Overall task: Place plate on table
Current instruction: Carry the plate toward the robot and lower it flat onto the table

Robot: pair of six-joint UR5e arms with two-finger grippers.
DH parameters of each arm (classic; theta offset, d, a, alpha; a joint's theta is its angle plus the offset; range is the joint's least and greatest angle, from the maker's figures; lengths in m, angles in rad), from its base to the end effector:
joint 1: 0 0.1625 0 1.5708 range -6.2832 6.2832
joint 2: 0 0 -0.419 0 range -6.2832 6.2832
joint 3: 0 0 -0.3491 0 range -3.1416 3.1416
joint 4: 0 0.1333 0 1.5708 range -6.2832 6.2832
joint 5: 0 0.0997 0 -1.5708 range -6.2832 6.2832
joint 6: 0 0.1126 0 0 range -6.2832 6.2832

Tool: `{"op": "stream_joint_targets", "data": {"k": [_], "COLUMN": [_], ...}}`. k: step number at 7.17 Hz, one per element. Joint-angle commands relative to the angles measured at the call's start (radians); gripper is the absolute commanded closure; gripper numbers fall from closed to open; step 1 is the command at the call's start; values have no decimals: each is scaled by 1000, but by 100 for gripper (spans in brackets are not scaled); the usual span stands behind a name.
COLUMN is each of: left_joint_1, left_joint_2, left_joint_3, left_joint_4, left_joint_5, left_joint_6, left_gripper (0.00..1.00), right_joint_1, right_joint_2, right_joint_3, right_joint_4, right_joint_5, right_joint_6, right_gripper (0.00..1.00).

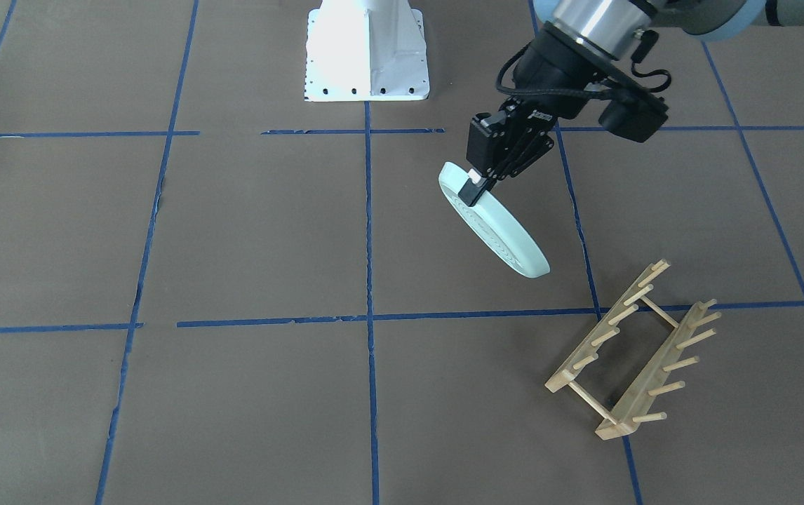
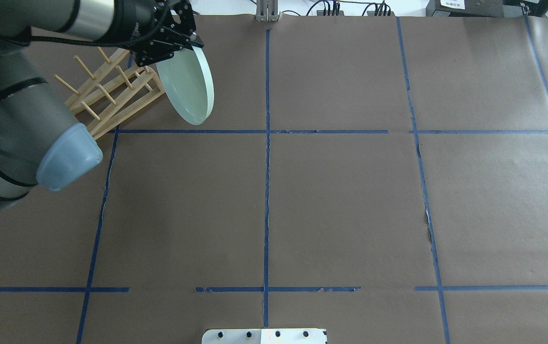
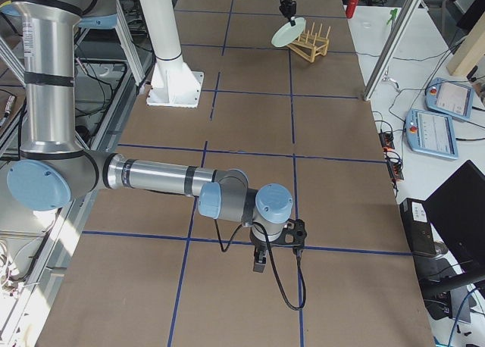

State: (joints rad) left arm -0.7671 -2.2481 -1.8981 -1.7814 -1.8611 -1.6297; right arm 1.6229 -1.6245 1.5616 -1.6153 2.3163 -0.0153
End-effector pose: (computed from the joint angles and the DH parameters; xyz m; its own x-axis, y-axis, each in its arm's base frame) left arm 0.3515 -0.4793 0.1385 0.2224 -0.2928 -0.9299 0.4858 0.8603 -0.1547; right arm 0.0785 -0.4126 0.6958 0.7307 0.0957 0.6760 -0.0406 0.9945 -0.0969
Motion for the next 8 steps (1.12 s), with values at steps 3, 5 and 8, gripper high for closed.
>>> {"op": "stream_joint_targets", "data": {"k": [3,5,8], "left_joint_1": [265,308,321], "left_joint_2": [-30,-34,-84], "left_joint_3": [40,63,102], "left_joint_4": [339,448,528], "left_joint_5": [270,308,339], "left_joint_6": [443,609,775], "left_gripper": [100,100,70], "right_joint_1": [0,0,0], "right_joint_2": [0,0,0], "right_joint_3": [0,0,0], "right_joint_4": [0,0,0], "right_joint_5": [0,0,0], "right_joint_6": [0,0,0], "right_gripper": [0,0,0]}}
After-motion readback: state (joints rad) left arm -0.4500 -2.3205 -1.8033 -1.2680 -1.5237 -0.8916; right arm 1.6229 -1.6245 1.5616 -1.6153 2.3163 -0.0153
